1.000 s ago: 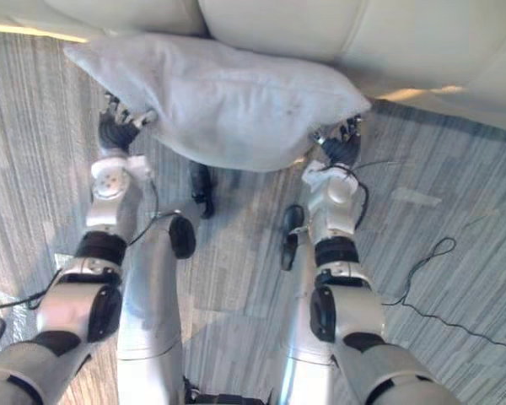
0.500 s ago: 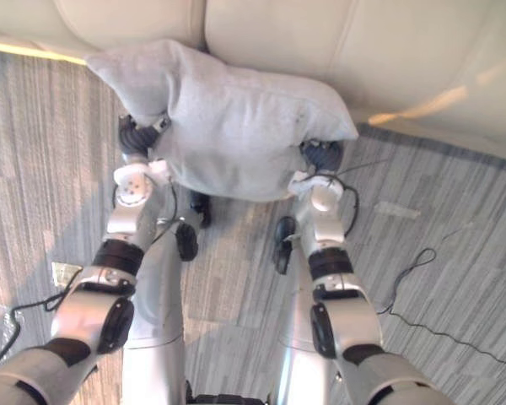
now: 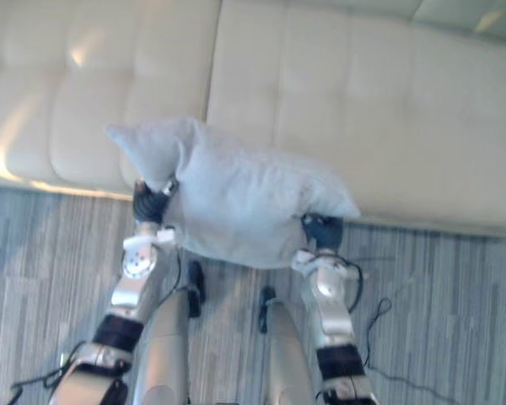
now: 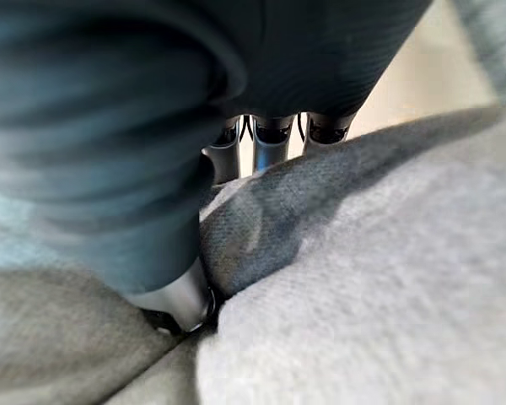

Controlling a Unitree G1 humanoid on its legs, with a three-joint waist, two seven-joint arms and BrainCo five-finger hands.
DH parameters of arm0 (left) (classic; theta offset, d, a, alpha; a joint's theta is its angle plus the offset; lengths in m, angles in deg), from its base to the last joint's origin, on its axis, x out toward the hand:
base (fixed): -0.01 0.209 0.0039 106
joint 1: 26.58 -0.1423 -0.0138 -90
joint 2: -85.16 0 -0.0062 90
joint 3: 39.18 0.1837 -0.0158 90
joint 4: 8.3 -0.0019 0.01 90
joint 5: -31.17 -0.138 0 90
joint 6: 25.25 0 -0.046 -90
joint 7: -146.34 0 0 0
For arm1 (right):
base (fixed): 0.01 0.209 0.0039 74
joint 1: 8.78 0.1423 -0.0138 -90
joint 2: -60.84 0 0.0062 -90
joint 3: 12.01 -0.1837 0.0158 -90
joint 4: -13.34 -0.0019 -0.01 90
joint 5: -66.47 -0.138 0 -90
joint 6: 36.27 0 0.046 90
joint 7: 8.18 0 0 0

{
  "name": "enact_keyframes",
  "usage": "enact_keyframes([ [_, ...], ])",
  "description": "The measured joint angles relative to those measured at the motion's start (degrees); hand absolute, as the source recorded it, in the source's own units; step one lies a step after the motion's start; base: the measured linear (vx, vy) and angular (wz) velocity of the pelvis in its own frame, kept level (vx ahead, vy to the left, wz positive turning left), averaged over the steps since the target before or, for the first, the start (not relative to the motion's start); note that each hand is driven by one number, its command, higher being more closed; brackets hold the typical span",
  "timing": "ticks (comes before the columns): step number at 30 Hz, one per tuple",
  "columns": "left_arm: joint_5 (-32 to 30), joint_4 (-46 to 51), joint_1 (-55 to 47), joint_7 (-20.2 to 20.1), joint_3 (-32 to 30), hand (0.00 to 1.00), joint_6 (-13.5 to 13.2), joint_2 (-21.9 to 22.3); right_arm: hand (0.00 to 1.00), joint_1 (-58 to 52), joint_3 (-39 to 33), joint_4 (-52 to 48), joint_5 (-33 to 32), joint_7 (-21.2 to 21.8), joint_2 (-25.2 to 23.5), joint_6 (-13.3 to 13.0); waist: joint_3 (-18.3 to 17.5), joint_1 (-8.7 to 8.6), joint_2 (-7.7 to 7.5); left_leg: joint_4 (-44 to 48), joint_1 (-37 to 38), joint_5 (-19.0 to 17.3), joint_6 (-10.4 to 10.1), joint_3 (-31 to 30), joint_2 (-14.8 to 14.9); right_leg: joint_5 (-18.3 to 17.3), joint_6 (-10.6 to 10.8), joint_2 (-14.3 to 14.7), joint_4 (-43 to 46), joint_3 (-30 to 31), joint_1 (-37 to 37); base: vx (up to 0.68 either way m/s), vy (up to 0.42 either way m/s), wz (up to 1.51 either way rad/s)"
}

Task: Pick up cushions and gather them together orderly.

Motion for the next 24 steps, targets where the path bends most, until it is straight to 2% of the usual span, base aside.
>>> enact_keyframes([
  [2,0.0,3.1,-4.78,-0.59,0.05,1.0,-0.05,0.14,1.0,-3.77,1.08,-3.24,0.31,1.42,-0.03,-0.44,-2.69,0.03,0.03,-0.42,3.25,-1.3,-0.03,0.72,0.02,0.38,0.29,-0.07,-2.72,0.24,4.01,0.1,0.053,-0.15],
  [5,0.0,7.45,-10.44,-2.05,0.08,1.0,-0.23,0.19,1.0,-7.41,1.18,-6.85,2.43,3.5,-0.01,-0.63,-4.24,0.41,0.31,0.84,8.03,-4.98,-0.41,1.32,0.27,1.19,1.75,-0.16,-2.53,0.29,8.39,0.13,0.104,-0.22],
  [6,0.01,8.18,-11.83,-2.53,0.07,1.0,-0.25,0.16,1.0,-8.04,1.17,-6.99,3.35,4.01,-0.07,-0.86,-4.44,0.42,0.49,1.7,9.44,-6.91,-0.44,1.39,0.67,1.87,3.07,-0.14,1.29,0.29,7.98,0.09,0.113,-0.27],
  [8,0.01,8.18,-12.86,-2.69,0.07,1.0,-0.18,0.15,1.0,-8.54,1.18,-6.86,4.61,4.12,-0.13,-0.79,-4.51,0.35,0.49,2.57,11.14,-8.55,0.11,1.82,0.92,3.67,6.4,-0.48,8.43,0.49,5.86,0.03,0.08,-0.15],
  [9,0.03,8.17,-13.87,-3.41,0.04,1.0,-0.01,0.12,1.0,-9.2,1.18,-6.81,5.15,4.35,-0.3,-0.76,-4.63,0.36,0.31,3.39,13.11,-9.8,0.46,2.55,0.79,6.81,8.39,-1.11,15.34,1.06,3.53,0.05,0.107,-0.14],
  [10,0.03,8.18,-14.78,-3.56,0.03,1.0,0.05,0.16,1.0,-9.64,1.17,-6.68,6.18,4.49,-0.33,-0.71,-4.64,0.22,0.31,3.5,14.96,-10.78,0.76,2.98,0.7,9.81,7.83,-1.52,19.48,0.96,1.96,0.07,0.102,-0.15],
  [11,0.03,8.18,-15.23,-3.56,0.01,1.0,0.06,0.19,1.0,-9.9,1.17,-6.61,6.51,4.72,-0.24,-0.7,-4.75,0.2,0.46,3.42,15.67,-11.18,0.9,3.03,0.7,10.6,7.15,-1.54,20.64,0.86,1.61,0.12,0.077,-0.12],
  [12,0.03,8.18,-15.99,-3.56,-0.07,1.0,0.1,0.19,1.0,-10.87,1.22,-6.31,6.66,5.53,-0.78,-0.7,-5.81,0.17,0.19,2.75,16.94,-11.97,1.16,3.31,0.5,8.33,4.86,-1.5,21.45,0.24,1.58,0.15,0.026,-0.13],
  [13,0.04,8.19,-15.93,-3.56,-0.19,1.0,0.09,0.2,1.0,-10.96,1.25,-5.9,6.69,6.02,-1.31,-0.66,-6.25,0.32,-0.43,1.63,18.01,-12.15,1.39,3.65,0.06,4.46,4.16,-1.44,20.13,-0.64,1.49,0.17,-0.004,-0.14],
  [14,0.04,8.19,-15.9,-3.56,-0.2,1.0,0.08,0.2,1.0,-10.95,1.25,-5.56,6.69,6.28,-1.56,-0.66,-6.46,0.31,-0.72,0.86,18.57,-12.14,1.4,3.73,-0.18,3.15,3.85,-1.22,18.85,-1.24,1.38,0.17,-0.073,-0.15],
  [15,0.03,8.18,-15.8,-3.56,-0.18,1.0,0.11,0.27,1.0,-10.96,1.18,-4.54,6.61,6.6,-1.84,-0.65,-7.07,0.2,-0.86,-1.18,20.06,-12.13,1.4,3.65,-0.31,1.72,3.12,0.2,13.69,-3.13,1.38,0.2,-0.104,-0.12],
  [16,0.02,8.18,-15.51,-3.56,-0.14,1.0,0.16,0.28,1.0,-10.98,0.85,-4.04,6.57,6.91,-1.7,-0.45,-7.74,0.02,-0.74,-2.93,21.23,-12.13,1.37,3.05,-0.35,2.1,2.55,2.28,6.94,-3.79,1.31,0.22,-0.116,-0.06],
  [17,0.02,8.15,-15.32,-3.57,-0.09,1.0,0.15,0.26,1.0,-10.99,0.57,-3.94,6.56,7.13,-1.67,-0.42,-8.06,-0.14,-0.88,-3.68,21.73,-12.12,1.33,2.68,-0.69,2.7,1.97,3.11,3.81,-3.62,1.39,0.27,-0.141,0.32],
  [18,-0.01,7.4,-14.81,-3.69,0.77,1.0,-0.08,-0.12,1.0,-11.12,0.27,-3.48,6.2,7.29,-1.12,-0.53,-9.87,-1.47,-1.67,-5.69,22.05,-11.48,-0.14,0.05,-2.66,6.98,-4.18,4.12,-3.98,-2.19,2.15,0.34,-0.165,0.53],
  [19,-0.01,5.25,-14.29,-3.9,2.29,1.0,0.17,0.37,1.0,-11.08,-0.19,-1.98,5.88,7.28,0.41,-0.68,-11.17,-1.65,0.32,-6.67,22.65,-10.68,-2.56,-4.43,-2.67,6.97,-7.24,4.97,-5.27,-3.7,3.94,0.37,-0.15,0.44],
  [20,-0.04,4.67,-14.42,-4.22,2.52,1.0,0.3,0.49,1.0,-11.05,-0.42,-1.46,5.88,7.28,0.89,-0.48,-11.66,-1.28,0.89,-6.89,23.05,-10.3,-3.45,-5.79,-2.76,6.86,-7.74,5.04,-5.25,-4.38,4.57,0.47,-0.169,0.3],
  [21,-0.04,2.68,-14.64,-4.72,2.76,1.0,0.57,1.42,1.0,-11.63,-1.34,-1.41,5.94,7.28,1.56,0.26,-12.54,-1.6,2.5,-5.38,22.82,-9.59,-4.81,-8.73,-1.9,6.85,-7.95,5.27,-5.9,-6.46,6.51,0.31,-0.1,0.26],
  [22,-0.04,2.23,-14.81,-4.76,2.85,1.0,0.83,1.83,1.0,-12.11,-1.42,-1.5,6.01,7.27,1.83,0.42,-12.74,-1.86,2.91,-4.17,22.79,-9.16,-5.38,-9.52,-1.62,6.85,-7.96,5.29,-6.07,-7.15,7.61,0.44,-0.158,0.6],
  [23,-0.03,1.66,-15.94,-4.9,2.88,1.0,1.35,3.06,1.0,-13.6,-1.36,-2.03,6.05,7.26,2.47,0.54,-12.98,-2.02,3.47,2.13,22.59,-7.19,-5.26,-10.51,-0.73,6.87,-7.98,5.47,-3.47,-8.26,10.02,0.34,-0.095,0.49],
  [24,-0.01,1.79,-16.57,-5.21,2.8,1.0,1.21,3.41,1.0,-14.26,-1.1,-3.15,6.06,7.26,2.84,0.53,-12.95,-2.23,3.68,7.6,22.06,-6.1,-4.23,-10.34,0.12,7.02,-8.09,5.6,3.21,-8.35,8.84,0.34,-0.095,0.38],
])
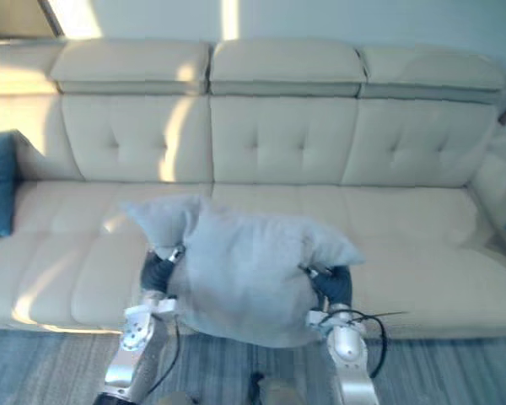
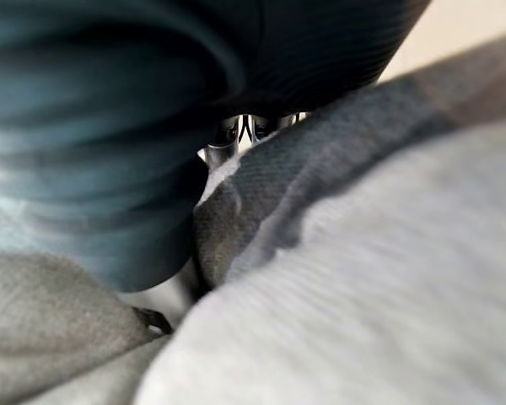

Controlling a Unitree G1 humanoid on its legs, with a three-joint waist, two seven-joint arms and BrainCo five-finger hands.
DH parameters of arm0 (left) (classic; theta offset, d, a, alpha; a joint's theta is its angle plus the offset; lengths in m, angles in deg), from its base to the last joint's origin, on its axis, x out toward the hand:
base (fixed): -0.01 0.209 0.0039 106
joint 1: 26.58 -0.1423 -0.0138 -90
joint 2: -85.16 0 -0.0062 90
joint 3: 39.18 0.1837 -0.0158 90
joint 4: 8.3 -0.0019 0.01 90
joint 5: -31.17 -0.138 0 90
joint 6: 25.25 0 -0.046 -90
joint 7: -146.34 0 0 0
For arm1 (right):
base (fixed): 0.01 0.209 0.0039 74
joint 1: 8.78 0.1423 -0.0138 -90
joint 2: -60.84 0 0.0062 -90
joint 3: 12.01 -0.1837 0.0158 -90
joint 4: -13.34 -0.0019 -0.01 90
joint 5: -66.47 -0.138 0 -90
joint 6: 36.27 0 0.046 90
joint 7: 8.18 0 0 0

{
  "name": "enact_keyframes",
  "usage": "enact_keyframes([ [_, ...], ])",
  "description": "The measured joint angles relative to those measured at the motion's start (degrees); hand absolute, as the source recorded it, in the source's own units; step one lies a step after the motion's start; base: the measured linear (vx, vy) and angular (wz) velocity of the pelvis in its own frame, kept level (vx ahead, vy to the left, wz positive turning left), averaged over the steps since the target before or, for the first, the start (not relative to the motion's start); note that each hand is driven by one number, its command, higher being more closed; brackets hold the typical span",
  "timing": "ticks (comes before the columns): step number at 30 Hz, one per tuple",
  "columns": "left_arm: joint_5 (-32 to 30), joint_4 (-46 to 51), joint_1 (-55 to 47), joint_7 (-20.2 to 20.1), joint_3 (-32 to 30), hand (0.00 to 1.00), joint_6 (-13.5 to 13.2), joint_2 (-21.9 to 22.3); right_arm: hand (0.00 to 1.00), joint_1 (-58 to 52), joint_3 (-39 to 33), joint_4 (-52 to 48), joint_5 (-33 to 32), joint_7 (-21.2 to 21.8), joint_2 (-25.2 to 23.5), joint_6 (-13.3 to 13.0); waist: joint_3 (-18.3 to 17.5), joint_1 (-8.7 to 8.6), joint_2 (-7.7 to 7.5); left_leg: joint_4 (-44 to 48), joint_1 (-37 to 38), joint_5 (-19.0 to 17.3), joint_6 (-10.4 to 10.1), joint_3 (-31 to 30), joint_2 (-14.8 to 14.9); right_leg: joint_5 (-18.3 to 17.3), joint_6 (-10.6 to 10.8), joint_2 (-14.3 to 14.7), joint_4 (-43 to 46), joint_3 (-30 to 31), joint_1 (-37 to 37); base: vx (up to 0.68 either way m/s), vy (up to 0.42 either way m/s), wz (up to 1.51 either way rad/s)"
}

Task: Pick up cushions and gather them together orderly.

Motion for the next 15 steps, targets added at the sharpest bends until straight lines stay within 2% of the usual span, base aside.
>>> enact_keyframes([
  [1,0.01,0.0,-0.23,-0.09,-0.06,1.0,-0.17,0.04,1.0,-0.24,0.21,-0.59,0.01,0.01,0.3,-0.05,-0.06,0.09,0.6,2.91,-0.94,0.28,0.26,0.15,0.98,-2.66,0.02,0.83,1.36,0.2,-1.59,0.21,-0.131,0.37],
  [2,0.05,1.14,-0.97,-0.89,-0.15,1.0,-0.12,-0.26,1.0,-1.23,0.26,-3.7,-0.01,-0.04,0.2,-0.08,-2.05,0.4,-0.07,12.97,-5.6,-1.76,1.32,3.28,3.76,-4.65,-2.25,1.48,-8.36,3.17,2.55,0.14,-0.106,0.25],
  [3,0.05,1.31,-1.17,-0.93,-0.14,1.0,0.04,-0.02,1.0,-0.88,0.25,-3.83,0.0,-0.1,0.33,-0.12,-2.57,0.72,0.6,13.48,-6.38,-2.66,1.86,3.89,4.85,-4.62,-2.25,2.13,-8.33,3.03,2.65,0.21,-0.091,0.21],
  [4,0.06,1.3,-1.16,-1.09,-0.16,1.0,0.12,-0.05,1.0,-0.38,0.22,-3.91,0.0,-0.22,0.32,-0.13,-2.75,1.43,0.9,12.49,-6.66,-4.06,2.8,4.65,5.07,-4.85,-2.72,2.01,-8.59,3.4,3.33,0.17,0.019,-0.1],
  [5,0.06,1.29,-1.29,-1.15,-0.17,1.0,0.31,-0.11,1.0,-0.31,0.22,-3.89,0.03,-0.29,0.28,-0.03,-2.55,1.69,0.36,10.82,-6.61,-4.92,3.43,5.46,4.99,-4.85,-2.73,1.76,-8.95,3.84,3.66,0.2,0.028,-0.04],
  [7,0.06,1.3,-1.39,-1.3,-0.17,1.0,0.46,-0.06,1.0,0.13,-0.09,-3.61,0.42,-0.67,0.1,0.02,-2.01,2.04,-1.24,0.23,-6.34,-6.2,3.19,5.38,2.31,-4.81,-2.66,-0.68,-10.98,4.43,5.85,0.24,0.061,0.11],
  [8,0.05,1.3,-1.39,-1.5,-0.16,1.0,0.46,-0.07,1.0,0.39,-0.3,-3.41,0.5,-0.78,0.07,0.03,-1.96,2.02,-1.36,-2.38,-6.27,-5.96,2.97,4.95,1.65,-4.8,-2.64,-1.04,-11.13,4.63,6.13,0.18,0.097,0.1],
  [9,0.05,1.3,-1.38,-1.73,-0.04,1.0,0.43,-0.23,1.0,1.26,-0.51,-2.39,0.56,-1.13,0.04,-0.01,-2.04,1.96,-1.23,-8.83,-5.73,-3.17,2.85,4.45,0.47,-4.71,-2.41,-1.31,-11.71,5.08,6.77,0.16,0.171,-0.23],
  [10,0.05,1.28,-1.46,-1.73,0.31,1.0,0.43,-1.08,1.0,3.27,-0.61,0.44,0.67,-1.49,-0.1,0.05,-2.21,2.04,-0.46,-15.78,-3.49,4.26,0.96,3.35,0.0,-4.54,-1.25,-0.66,-11.99,6.36,7.58,0.16,0.183,-0.33],
  [11,0.04,1.14,-1.56,-1.73,0.31,1.0,0.43,-1.72,1.0,3.92,-0.62,1.9,0.71,-1.54,-0.29,0.14,-2.47,2.02,-0.92,-16.88,-2.31,4.45,0.03,3.61,-0.07,-4.67,-0.6,-0.82,-12.46,7.09,8.03,0.2,0.205,-0.42],
  [12,0.02,0.89,-1.55,-1.73,0.91,1.0,0.48,-3.12,1.0,4.53,-0.79,4.28,1.05,-1.69,-1.16,0.63,-2.67,1.66,-1.35,-20.55,0.4,4.96,-0.41,3.98,-1.14,-3.69,1.13,-1.31,-14.72,8.71,9.67,0.16,0.164,-0.2],
  [15,0.0,0.6,-1.52,-1.75,2.6,1.0,0.46,-5.2,1.0,4.76,-1.92,7.23,2.65,-1.69,-1.12,1.16,-2.79,0.95,-1.7,-25.38,4.03,6.22,0.74,5.42,-3.07,-2.37,2.77,-2.93,-18.19,10.49,12.03,0.12,0.135,-0.14],
])
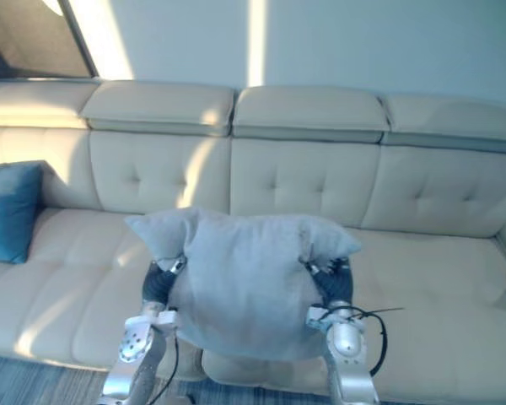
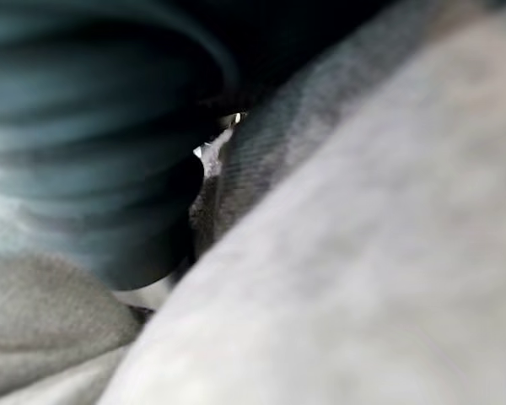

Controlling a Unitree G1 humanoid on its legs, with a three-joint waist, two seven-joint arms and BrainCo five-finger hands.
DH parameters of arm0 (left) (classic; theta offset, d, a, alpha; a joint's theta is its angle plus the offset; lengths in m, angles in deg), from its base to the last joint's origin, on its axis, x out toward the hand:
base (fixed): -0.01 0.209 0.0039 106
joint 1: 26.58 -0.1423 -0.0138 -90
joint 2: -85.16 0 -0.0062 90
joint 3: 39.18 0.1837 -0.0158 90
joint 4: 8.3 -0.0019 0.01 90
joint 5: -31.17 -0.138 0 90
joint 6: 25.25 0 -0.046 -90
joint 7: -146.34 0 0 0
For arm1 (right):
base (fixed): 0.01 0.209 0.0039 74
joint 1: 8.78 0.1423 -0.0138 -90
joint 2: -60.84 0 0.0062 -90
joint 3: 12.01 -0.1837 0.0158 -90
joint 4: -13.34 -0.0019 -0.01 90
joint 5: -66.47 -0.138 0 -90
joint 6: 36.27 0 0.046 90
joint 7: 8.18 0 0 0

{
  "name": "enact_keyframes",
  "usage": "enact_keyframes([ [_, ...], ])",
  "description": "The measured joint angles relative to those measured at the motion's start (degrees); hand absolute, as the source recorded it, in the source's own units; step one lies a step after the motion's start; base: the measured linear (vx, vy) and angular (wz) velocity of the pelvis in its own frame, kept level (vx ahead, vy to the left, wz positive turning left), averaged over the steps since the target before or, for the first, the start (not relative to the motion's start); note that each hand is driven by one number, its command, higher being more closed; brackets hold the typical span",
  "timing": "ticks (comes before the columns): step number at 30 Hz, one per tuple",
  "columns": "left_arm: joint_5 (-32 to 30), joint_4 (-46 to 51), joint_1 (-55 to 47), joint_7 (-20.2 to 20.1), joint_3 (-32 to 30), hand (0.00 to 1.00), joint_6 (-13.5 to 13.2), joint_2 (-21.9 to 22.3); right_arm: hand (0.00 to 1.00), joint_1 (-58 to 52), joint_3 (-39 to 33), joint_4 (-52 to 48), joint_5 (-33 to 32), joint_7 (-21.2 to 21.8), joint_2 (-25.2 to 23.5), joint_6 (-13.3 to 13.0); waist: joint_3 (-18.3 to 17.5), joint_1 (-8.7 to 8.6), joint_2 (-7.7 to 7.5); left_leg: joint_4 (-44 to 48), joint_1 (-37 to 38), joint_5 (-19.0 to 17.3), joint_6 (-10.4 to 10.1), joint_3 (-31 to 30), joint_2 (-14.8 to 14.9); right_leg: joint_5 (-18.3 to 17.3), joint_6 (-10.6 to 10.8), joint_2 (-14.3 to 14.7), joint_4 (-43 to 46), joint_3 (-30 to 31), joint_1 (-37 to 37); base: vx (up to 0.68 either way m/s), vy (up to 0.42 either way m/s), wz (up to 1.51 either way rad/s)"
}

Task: Pick up cushions and gather them together orderly.

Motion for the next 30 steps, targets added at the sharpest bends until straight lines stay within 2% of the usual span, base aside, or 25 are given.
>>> enact_keyframes([
  [3,-0.07,-0.26,-0.01,-0.12,0.67,1.0,0.03,-0.45,1.0,0.41,-0.65,2.84,0.12,0.06,-0.01,0.53,-0.05,-0.08,0.24,-1.88,2.3,0.17,0.26,0.93,-0.38,2.01,0.99,-0.43,-3.48,1.95,2.3,0.07,0.104,-0.24],
  [6,-0.08,-0.5,0.01,-0.16,0.67,1.0,0.1,-1.2,1.0,1.35,-0.65,4.31,0.12,0.35,0.05,0.54,-0.04,-0.33,0.25,-2.19,2.69,0.94,1.25,1.39,-0.62,3.44,1.24,-0.75,-5.28,3.16,2.82,0.03,0.039,-0.22],
  [9,-0.17,-0.51,0.04,-0.16,0.67,1.0,0.4,-1.49,1.0,3.62,-0.69,7.72,0.12,0.35,0.44,0.7,-0.03,-0.53,0.27,-3.94,3.55,2.54,1.3,1.39,-0.61,4.58,1.18,-0.66,-6.29,4.35,2.82,-0.01,-0.019,-0.19],
  [16,-0.65,-0.62,0.11,-0.15,0.34,1.0,0.47,-1.47,1.0,4.83,-0.69,9.24,0.26,0.19,0.74,0.77,0.04,-0.6,0.36,-5.95,3.53,3.74,0.51,1.27,-0.19,4.71,1.17,0.33,-6.43,5.27,1.38,-0.08,-0.042,-0.09],
  [20,-1.08,-1.63,0.45,-0.12,-0.63,1.0,0.88,-1.21,1.0,5.92,-0.66,10.44,1.1,0.05,0.69,1.7,0.13,-0.59,0.4,-7.93,3.32,4.35,0.31,0.94,-0.2,4.7,1.17,0.57,-6.92,5.63,0.35,-0.14,-0.027,-0.05],
  [23,-1.69,-1.62,0.74,-0.05,-1.43,1.0,1.0,-1.12,1.0,6.37,-0.6,10.44,2.5,-0.07,0.56,1.78,0.33,-0.43,0.19,-8.22,1.49,4.85,0.43,0.1,-0.15,6.09,1.46,0.74,-7.75,5.47,-0.92,-0.15,-0.005,0.05],
  [28,-1.81,-1.54,5.91,1.18,-3.41,1.0,1.02,-1.71,1.0,12.01,-0.39,10.43,2.5,-1.03,0.49,1.83,3.01,0.4,-0.63,-7.71,-4.61,7.52,1.04,-0.3,-0.1,9.01,2.14,0.97,-8.54,5.09,-5.99,-0.16,-0.002,0.06],
  [30,-2.34,-1.49,10.82,2.72,-4.39,1.0,1.02,-2.03,1.0,16.56,-0.31,10.35,2.48,-2.45,0.52,1.83,5.79,1.33,-0.59,-6.85,-7.87,8.64,1.22,-0.39,0.09,10.37,2.36,1.1,-8.24,4.84,-8.86,-0.18,0.0,0.02],
])
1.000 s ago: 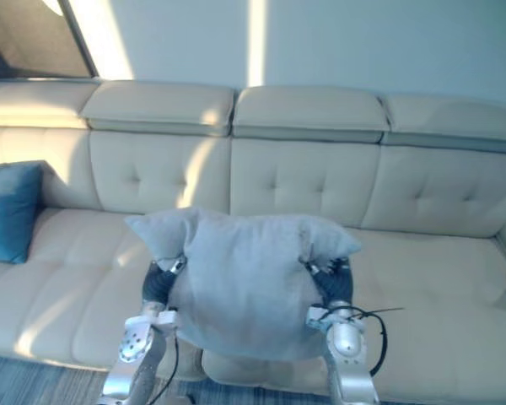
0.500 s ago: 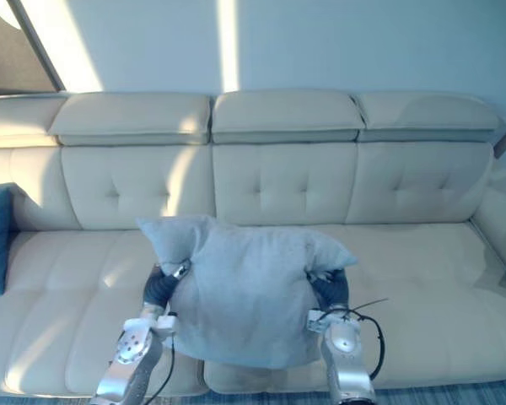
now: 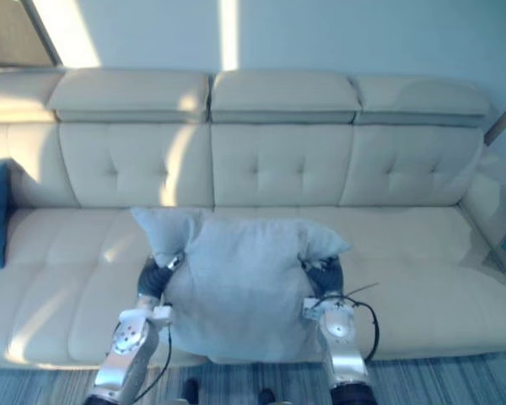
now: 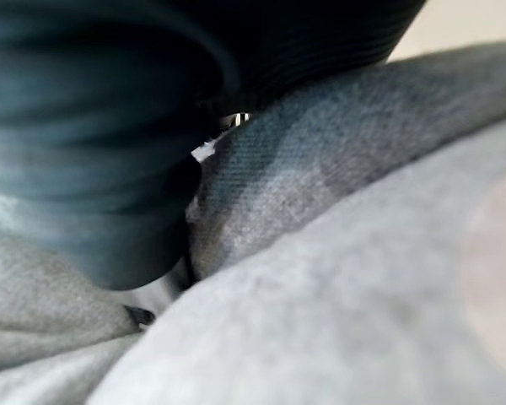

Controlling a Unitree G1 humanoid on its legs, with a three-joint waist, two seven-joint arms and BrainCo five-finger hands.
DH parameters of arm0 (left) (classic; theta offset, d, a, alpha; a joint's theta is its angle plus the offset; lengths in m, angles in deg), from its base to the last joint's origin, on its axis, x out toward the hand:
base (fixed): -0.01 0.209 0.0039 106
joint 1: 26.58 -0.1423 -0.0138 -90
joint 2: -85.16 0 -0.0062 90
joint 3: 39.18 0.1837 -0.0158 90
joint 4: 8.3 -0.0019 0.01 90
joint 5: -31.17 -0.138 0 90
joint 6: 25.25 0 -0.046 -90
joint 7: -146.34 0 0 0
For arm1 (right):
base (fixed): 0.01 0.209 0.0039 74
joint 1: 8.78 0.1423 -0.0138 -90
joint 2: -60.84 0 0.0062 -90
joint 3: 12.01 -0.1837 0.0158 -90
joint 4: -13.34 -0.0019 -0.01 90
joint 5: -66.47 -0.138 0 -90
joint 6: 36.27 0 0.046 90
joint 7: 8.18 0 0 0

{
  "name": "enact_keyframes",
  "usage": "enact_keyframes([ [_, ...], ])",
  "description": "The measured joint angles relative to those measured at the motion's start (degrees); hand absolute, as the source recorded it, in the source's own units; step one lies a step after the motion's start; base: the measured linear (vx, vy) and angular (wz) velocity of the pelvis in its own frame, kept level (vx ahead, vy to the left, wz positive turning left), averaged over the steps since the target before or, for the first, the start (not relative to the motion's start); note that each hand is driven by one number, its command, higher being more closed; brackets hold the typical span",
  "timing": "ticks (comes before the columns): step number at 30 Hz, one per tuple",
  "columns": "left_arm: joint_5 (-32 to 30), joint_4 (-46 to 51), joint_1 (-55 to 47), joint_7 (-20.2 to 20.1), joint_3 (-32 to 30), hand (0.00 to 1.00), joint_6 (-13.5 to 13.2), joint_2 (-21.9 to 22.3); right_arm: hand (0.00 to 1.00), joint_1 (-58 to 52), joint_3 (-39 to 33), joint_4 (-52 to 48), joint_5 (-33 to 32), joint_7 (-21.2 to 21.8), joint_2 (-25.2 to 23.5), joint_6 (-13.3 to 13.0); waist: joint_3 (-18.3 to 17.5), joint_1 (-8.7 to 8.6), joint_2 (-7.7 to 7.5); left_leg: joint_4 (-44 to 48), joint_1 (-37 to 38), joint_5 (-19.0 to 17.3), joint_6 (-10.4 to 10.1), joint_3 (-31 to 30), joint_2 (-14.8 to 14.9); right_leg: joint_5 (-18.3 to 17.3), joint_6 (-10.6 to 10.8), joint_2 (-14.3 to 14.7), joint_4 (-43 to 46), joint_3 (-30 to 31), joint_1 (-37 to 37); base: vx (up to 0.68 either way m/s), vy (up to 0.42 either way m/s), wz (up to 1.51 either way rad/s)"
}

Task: Pick up cushions and gather them together orderly.

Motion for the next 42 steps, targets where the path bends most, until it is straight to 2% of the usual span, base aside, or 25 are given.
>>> enact_keyframes([
  [4,-0.47,1.9,7.23,3.54,-1.82,1.0,-0.01,0.21,1.0,5.57,0.07,-3.09,-0.04,-2.62,-0.17,0.03,0.81,0.97,0.29,3.11,-8.84,0.42,-0.09,-0.75,0.26,0.95,-0.05,0.05,2.52,-1.35,-8.1,-0.15,-0.007,0.1],
  [5,-0.51,2.54,11.21,5.18,-2.22,1.0,-0.06,0.39,1.0,7.92,0.02,-4.67,-0.05,-4.19,-0.13,0.02,1.21,1.79,0.56,4.39,-11.74,0.55,0.01,-1.25,0.26,0.68,-0.03,-0.03,4.65,-2.13,-11.03,-0.07,-0.014,0.18],
  [10,-1.11,2.14,24.74,10.39,-3.8,1.0,-1.07,-0.18,1.0,19.46,-0.77,-5.76,0.11,-8.89,0.65,-0.01,1.48,2.83,1.0,6.72,-21.0,1.52,0.28,-2.55,0.2,-0.42,-0.04,-0.5,10.17,-4.05,-20.82,-0.1,-0.027,0.19],
  [12,-1.7,-1.08,33.25,12.96,-3.83,1.0,-2.38,-1.09,1.0,26.26,-1.99,-5.29,2.91,-12.19,2.3,0.02,2.08,2.84,1.87,5.25,-24.46,3.43,1.04,-2.2,0.37,-0.42,-0.06,-0.97,11.51,-5.75,-24.79,-0.11,-0.028,0.42],
  [13,-1.7,-3.87,38.45,14.08,-3.92,1.0,-2.88,-1.97,1.0,30.95,-2.89,-4.21,4.77,-13.66,2.68,0.02,2.25,3.0,2.14,3.7,-26.2,5.53,1.15,-1.43,0.59,-0.43,-0.05,-1.08,12.44,-5.99,-27.51,-0.07,-0.027,0.28],
  [16,-1.7,-10.87,47.94,16.74,-5.45,1.0,-3.62,-3.64,1.0,40.99,-3.02,0.5,7.45,-16.78,4.07,0.28,2.96,3.19,2.2,0.84,-29.58,9.17,1.01,-1.33,0.19,-0.57,0.14,-1.59,14.35,-6.09,-32.8,-0.03,-0.019,0.1],
  [18,-1.72,-15.01,52.59,18.16,-6.19,1.0,-3.64,-4.1,1.0,45.29,-3.0,3.29,9.19,-18.37,4.85,0.56,4.47,3.2,2.13,-0.2,-30.59,10.4,1.04,-1.37,-0.17,-0.93,0.22,-1.91,15.38,-6.19,-34.71,0.01,-0.013,0.11],
  [21,-1.76,-20.62,59.26,19.77,-6.9,1.0,-3.6,-4.55,1.0,51.67,-3.28,6.74,11.33,-20.67,5.96,1.47,4.86,3.26,2.13,-2.33,-34.85,12.47,0.9,-1.62,-0.45,-1.04,0.31,-2.08,16.74,-6.48,-40.22,0.04,-0.02,0.08],
  [25,-1.76,-26.75,65.24,19.98,-8.41,1.0,-3.47,-4.33,1.0,57.86,-4.04,10.86,12.9,-22.64,6.8,3.17,6.32,3.24,2.21,-3.08,-39.09,13.89,0.48,-1.85,-0.44,-1.19,0.22,-2.19,18.22,-7.13,-45.09,0.06,-0.034,0.09],
  [26,-1.75,-27.15,66.27,20.42,-8.81,1.0,-3.45,-3.95,0.0,59.15,-4.25,10.86,13.73,-24.04,6.81,3.7,7.12,3.21,2.37,-3.07,-40.69,14.18,0.35,-1.78,-0.43,-1.63,0.13,-2.28,18.97,-7.52,-46.76,0.06,-0.051,0.11],
  [27,-1.75,-27.15,66.47,20.63,-8.9,1.0,-3.46,-3.79,0.0,59.36,-4.33,10.87,13.84,-24.45,6.82,3.76,7.19,3.21,2.34,-3.07,-41.15,14.19,0.35,-1.78,-0.39,-1.71,0.09,-2.28,19.13,-7.62,-47.3,0.06,-0.058,0.1],
  [28,-1.75,-27.15,66.65,20.95,-8.93,0.0,-3.51,-3.66,0.0,59.62,-4.46,10.87,14.13,-25.11,6.81,3.9,7.21,3.21,2.37,-3.07,-41.88,14.28,0.23,-1.78,-0.36,-1.75,0.09,-2.28,19.65,-7.68,-48.21,0.05,-0.075,0.08],
  [29,-1.73,-27.16,67.11,20.95,-9.67,0.0,-3.65,-3.34,0.0,60.57,-5.06,10.88,15.34,-26.53,6.88,4.57,7.3,3.19,2.41,-3.05,-43.44,14.51,-0.1,-1.69,-0.41,-2.08,-0.07,-2.41,20.99,-7.7,-50.31,0.04,-0.082,0.08],
  [33,-1.64,-28.71,70.12,20.69,-10.64,0.0,-4.07,-3.42,0.0,62.96,-5.23,11.52,15.68,-27.73,7.7,4.91,7.44,3.11,2.39,-2.96,-45.21,14.64,-0.35,-1.49,-0.41,-2.98,-0.64,-2.8,22.92,-8.42,-52.81,0.02,-0.111,0.08],
  [35,-1.52,-29.28,70.63,20.07,-10.68,0.0,-4.14,-3.49,0.0,62.96,-5.27,11.63,15.53,-27.75,8.04,4.91,7.44,3.06,2.39,-2.79,-45.6,13.28,-1.29,-0.82,0.02,-2.98,-0.65,-2.83,22.9,-8.88,-53.02,0.0,-0.079,0.02],
  [37,-1.49,-29.28,70.68,19.07,-10.76,0.0,-4.85,-3.52,0.0,62.95,-5.38,11.62,14.75,-27.79,9.02,4.89,7.44,2.84,2.39,-2.5,-46.13,12.91,-0.78,2.22,1.13,-2.98,-0.65,-2.89,22.94,-9.23,-53.22,0.0,-0.086,0.05],
  [42,0.39,-29.22,69.84,16.71,-12.42,0.0,-5.18,-5.45,0.0,62.05,-8.28,11.22,10.89,-26.87,9.53,4.15,7.43,1.89,2.39,-0.54,-46.46,14.16,0.76,2.0,0.76,-3.86,-0.49,-3.45,24.93,-9.64,-52.98,0.0,-0.079,0.13],
])
